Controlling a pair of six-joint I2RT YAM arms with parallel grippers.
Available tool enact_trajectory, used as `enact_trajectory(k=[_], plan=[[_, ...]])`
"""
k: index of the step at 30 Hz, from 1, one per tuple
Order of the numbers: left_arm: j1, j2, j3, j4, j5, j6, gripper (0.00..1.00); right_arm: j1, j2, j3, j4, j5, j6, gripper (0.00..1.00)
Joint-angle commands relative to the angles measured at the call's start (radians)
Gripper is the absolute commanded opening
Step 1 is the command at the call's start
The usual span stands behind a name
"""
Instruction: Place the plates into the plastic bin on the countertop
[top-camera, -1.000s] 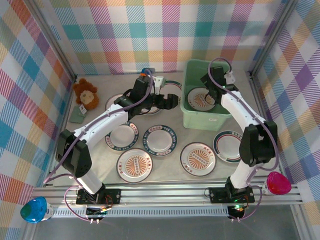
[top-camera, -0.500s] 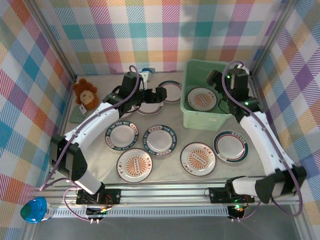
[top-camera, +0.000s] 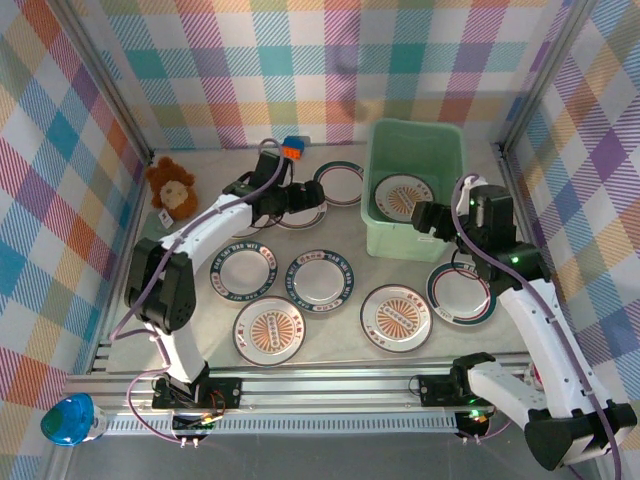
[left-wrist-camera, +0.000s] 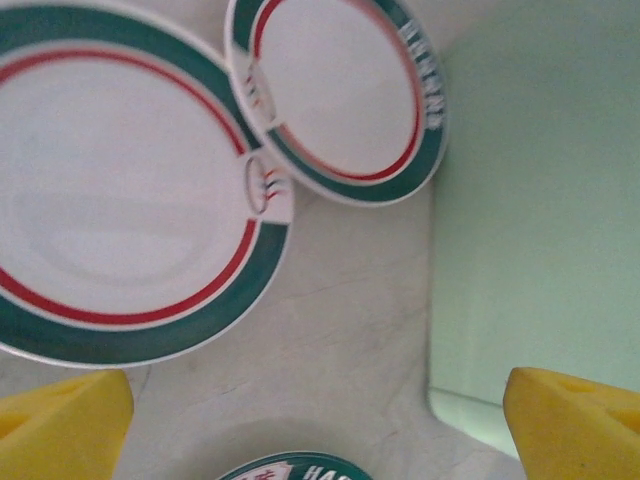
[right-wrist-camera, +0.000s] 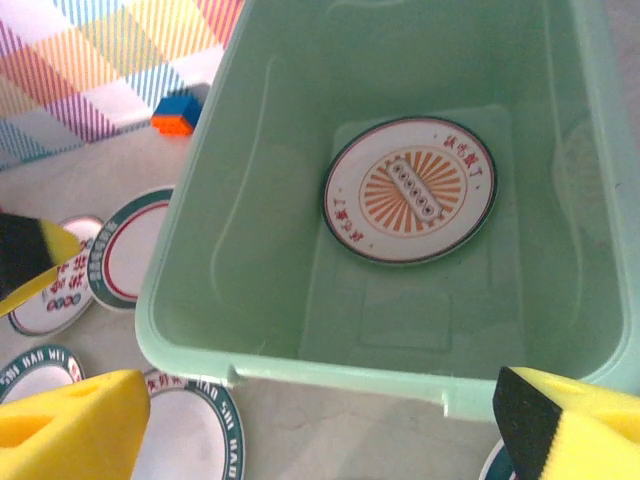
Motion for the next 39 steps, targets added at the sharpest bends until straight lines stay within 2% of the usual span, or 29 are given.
enact_trajectory(k=[1,5,18,24,30,39], plan=[[0.033,0.012,0.008,-0.024,-0.011,-0.033,0.95,0.003,-0.021,-0.016,0.002,-0.055,-0.034,0.88],[0.073,0.075,0.042,-0.035,0.027,-0.066,0.94,0.003,0.009,-0.033,0.026,-0.075,-0.023,0.85],[0.07,0.363,0.3,0.125,0.181,-0.138,0.93,0.003,0.06,-0.031,0.047,-0.091,0.03,0.74],[0.072,0.484,0.394,0.166,0.203,-0.154,0.91,0.003,0.049,-0.024,0.019,-0.08,0.036,0.67],[0.073,0.546,0.433,0.242,0.24,-0.183,0.89,0.003,0.019,-0.045,-0.003,-0.055,0.044,0.63],[0.072,0.586,0.439,0.293,0.244,-0.229,0.85,0.003,-0.006,-0.064,-0.009,-0.027,0.058,0.61]])
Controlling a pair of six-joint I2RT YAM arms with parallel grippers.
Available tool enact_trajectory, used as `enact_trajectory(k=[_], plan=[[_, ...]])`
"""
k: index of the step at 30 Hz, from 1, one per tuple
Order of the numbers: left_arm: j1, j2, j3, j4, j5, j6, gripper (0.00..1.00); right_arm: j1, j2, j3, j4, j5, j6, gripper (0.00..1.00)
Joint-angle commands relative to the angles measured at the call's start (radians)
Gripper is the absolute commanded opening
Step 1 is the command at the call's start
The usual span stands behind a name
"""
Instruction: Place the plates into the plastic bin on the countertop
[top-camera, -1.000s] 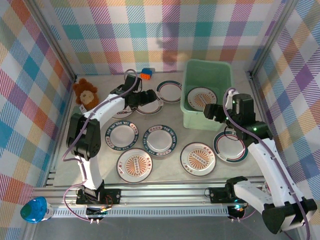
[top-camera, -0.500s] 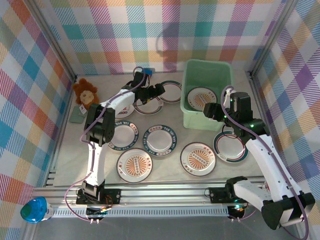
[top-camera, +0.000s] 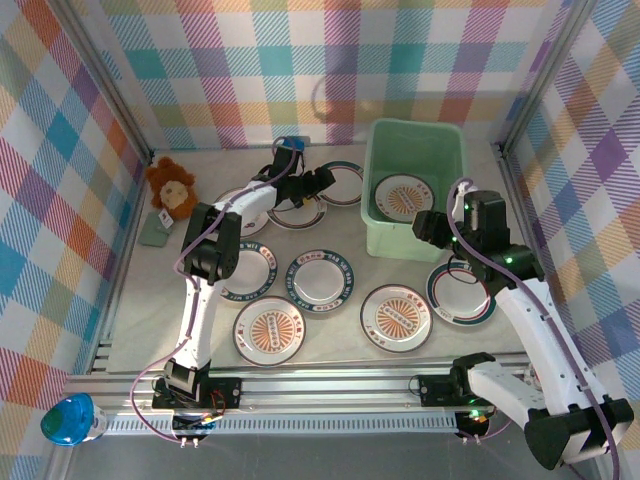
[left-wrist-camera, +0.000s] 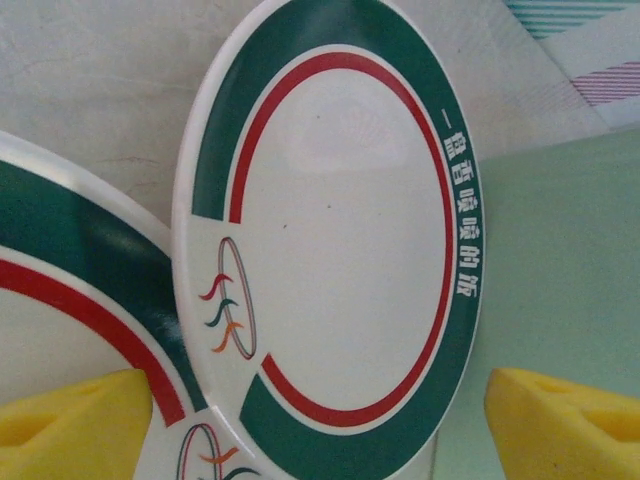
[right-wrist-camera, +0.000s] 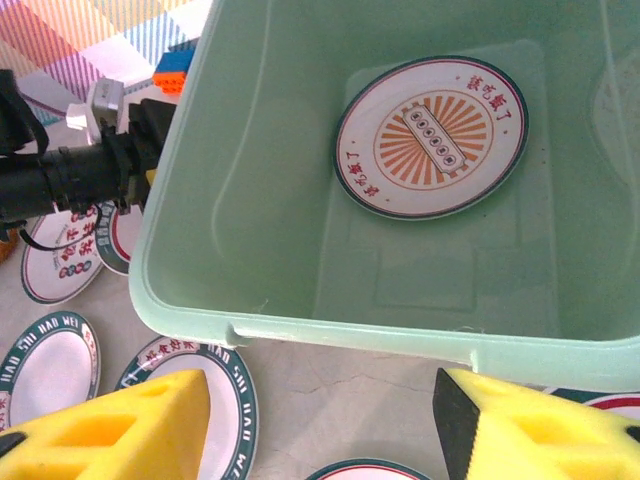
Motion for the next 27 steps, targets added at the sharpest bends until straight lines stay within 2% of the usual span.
enact_trajectory(k=[1,10,17,27], plan=[[-0.004,0.029,0.031,0.05,0.023,-0.034,0.84,0.003,-0.014,-0.015,-0.007,0.019,0.014,0.61],[-0.005,0.062,0.023,0.088,0.019,-0.076,0.75,0.003,-0.035,-0.039,-0.009,0.03,0.024,0.6],[-0.005,0.062,-0.016,0.127,0.025,-0.082,0.51,0.003,-0.046,-0.05,-0.008,0.034,0.034,0.59],[-0.005,0.021,-0.075,0.167,0.012,-0.085,0.28,0.003,-0.101,-0.084,-0.015,0.047,0.044,0.57]])
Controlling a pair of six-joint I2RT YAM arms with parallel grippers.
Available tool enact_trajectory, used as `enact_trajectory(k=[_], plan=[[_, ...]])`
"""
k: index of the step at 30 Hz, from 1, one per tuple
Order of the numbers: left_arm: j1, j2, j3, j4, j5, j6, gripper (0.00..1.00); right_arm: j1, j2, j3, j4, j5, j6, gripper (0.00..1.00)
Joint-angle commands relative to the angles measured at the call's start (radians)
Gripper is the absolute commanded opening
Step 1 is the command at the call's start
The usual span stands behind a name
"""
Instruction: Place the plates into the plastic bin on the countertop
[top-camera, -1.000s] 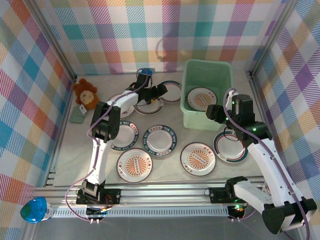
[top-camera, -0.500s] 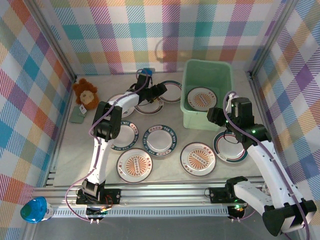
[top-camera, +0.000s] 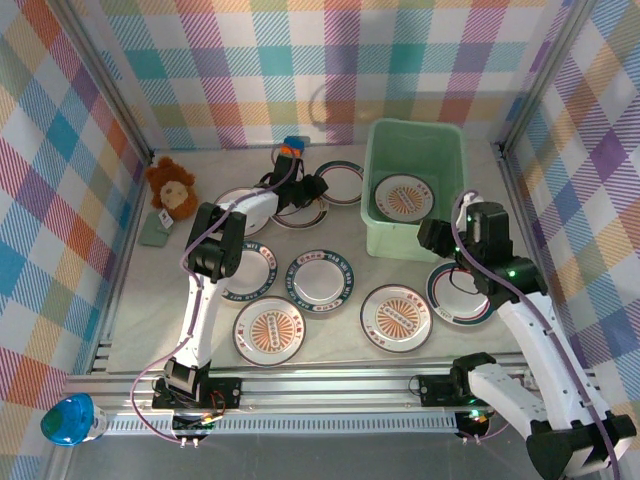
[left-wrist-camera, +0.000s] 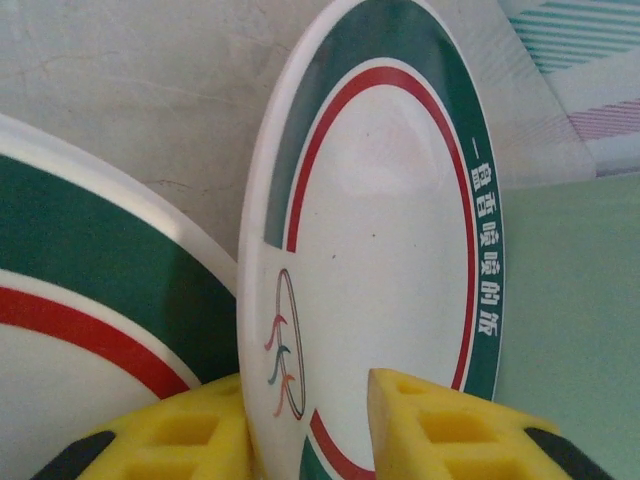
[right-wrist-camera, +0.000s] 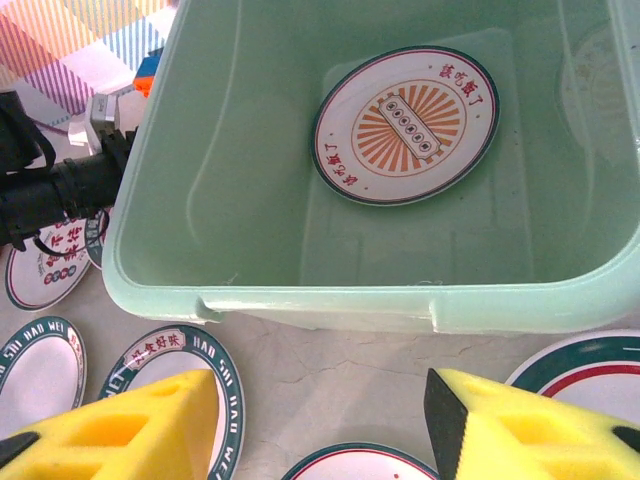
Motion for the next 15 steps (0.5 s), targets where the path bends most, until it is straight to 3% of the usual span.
enact_trajectory(k=[1,15], plan=[[-0.005,-0.031,-0.025,0.017,0.013,-0.007,0.27,0.003,-0.024,-0.017,-0.013,0.013,0.015,0.57],[-0.009,-0.102,-0.053,0.1,0.011,-0.028,0.1,0.003,-0.122,-0.036,-0.046,0.036,0.032,0.56]])
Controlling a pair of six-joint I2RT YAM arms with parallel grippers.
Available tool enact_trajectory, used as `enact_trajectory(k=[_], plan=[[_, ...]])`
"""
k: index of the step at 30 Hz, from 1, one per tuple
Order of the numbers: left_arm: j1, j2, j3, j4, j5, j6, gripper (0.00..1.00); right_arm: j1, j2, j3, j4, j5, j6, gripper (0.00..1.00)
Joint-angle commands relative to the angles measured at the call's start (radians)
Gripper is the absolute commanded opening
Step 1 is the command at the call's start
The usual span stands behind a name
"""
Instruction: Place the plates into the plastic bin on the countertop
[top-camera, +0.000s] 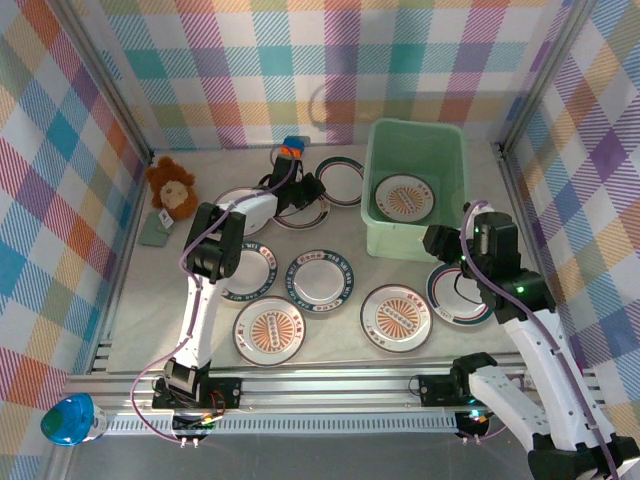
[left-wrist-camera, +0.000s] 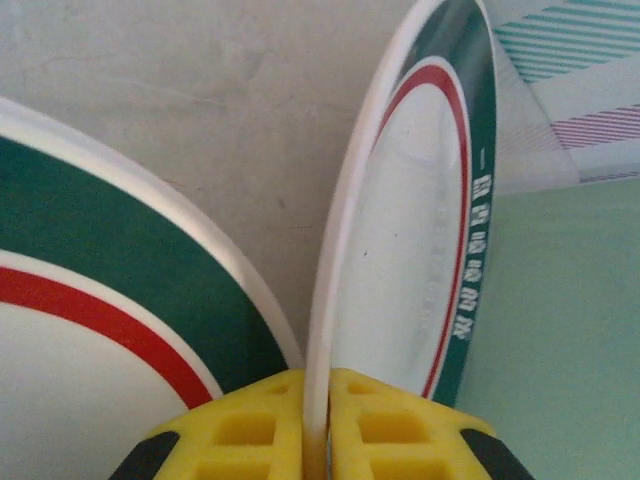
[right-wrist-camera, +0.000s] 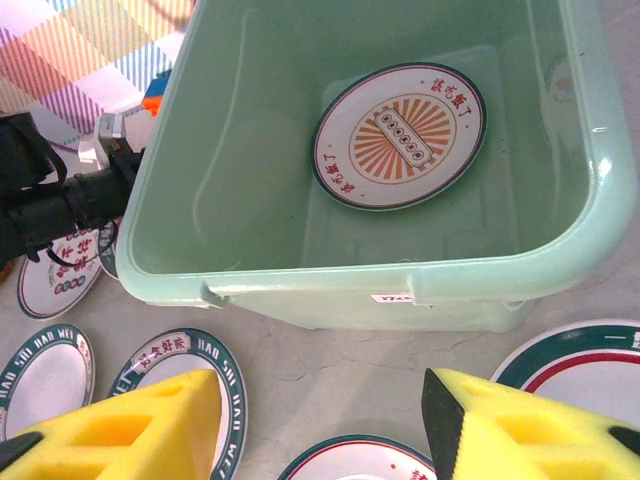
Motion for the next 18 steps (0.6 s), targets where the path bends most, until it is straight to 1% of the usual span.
enact_trajectory(k=[1,10,18], plan=[[-0.008,-0.079,-0.014,0.05,0.014,-0.003,0.1,0.003,-0.03,-0.012,-0.022,0.018,0.015,0.56],[-0.01,-0.156,-0.057,0.095,0.019,-0.001,0.03,0.003,-0.07,-0.013,-0.033,0.036,0.024,0.55],[-0.01,-0.242,-0.112,0.132,0.025,0.003,0.0,0.003,-0.069,0.007,-0.026,0.029,0.042,0.54]])
